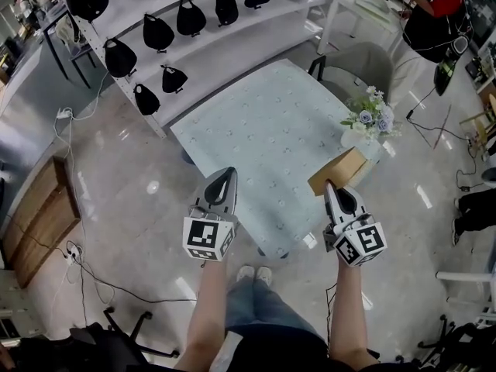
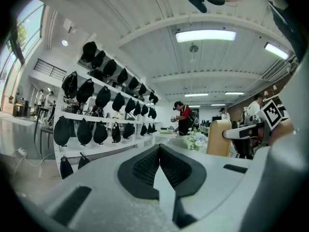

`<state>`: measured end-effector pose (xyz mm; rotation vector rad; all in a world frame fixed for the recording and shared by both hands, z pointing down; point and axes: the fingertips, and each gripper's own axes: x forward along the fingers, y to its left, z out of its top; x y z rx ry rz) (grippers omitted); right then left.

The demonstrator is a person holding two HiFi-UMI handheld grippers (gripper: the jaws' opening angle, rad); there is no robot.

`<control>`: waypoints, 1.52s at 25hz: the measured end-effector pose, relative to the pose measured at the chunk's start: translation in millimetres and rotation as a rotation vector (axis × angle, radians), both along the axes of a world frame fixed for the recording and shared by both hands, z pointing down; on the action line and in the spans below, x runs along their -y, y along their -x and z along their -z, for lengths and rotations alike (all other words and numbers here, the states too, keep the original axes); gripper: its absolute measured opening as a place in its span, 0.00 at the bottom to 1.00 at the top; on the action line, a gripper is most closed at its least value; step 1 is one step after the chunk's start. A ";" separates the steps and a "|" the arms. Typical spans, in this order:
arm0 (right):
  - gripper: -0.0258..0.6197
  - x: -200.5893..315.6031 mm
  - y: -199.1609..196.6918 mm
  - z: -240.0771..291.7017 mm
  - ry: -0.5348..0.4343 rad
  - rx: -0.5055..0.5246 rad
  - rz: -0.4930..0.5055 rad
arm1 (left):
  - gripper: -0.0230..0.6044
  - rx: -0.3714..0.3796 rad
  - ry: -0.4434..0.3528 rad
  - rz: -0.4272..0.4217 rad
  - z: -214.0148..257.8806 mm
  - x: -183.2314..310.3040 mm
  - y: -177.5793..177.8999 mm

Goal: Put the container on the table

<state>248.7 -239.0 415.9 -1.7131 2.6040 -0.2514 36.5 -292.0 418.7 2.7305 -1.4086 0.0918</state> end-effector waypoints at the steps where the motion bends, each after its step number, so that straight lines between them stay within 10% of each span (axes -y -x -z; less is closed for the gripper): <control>1: 0.05 7.3 2.7 -1.8 0.004 -0.001 0.007 | 0.04 -0.001 -0.001 0.002 -0.7 6.3 -1.1; 21: 0.05 197.7 158.6 -144.5 0.176 -0.373 0.522 | 0.04 0.076 0.136 0.016 -125.1 165.7 -24.1; 38: 0.05 221.0 169.9 -287.1 0.346 -1.185 1.011 | 0.04 0.120 0.272 0.060 -223.2 199.3 -4.4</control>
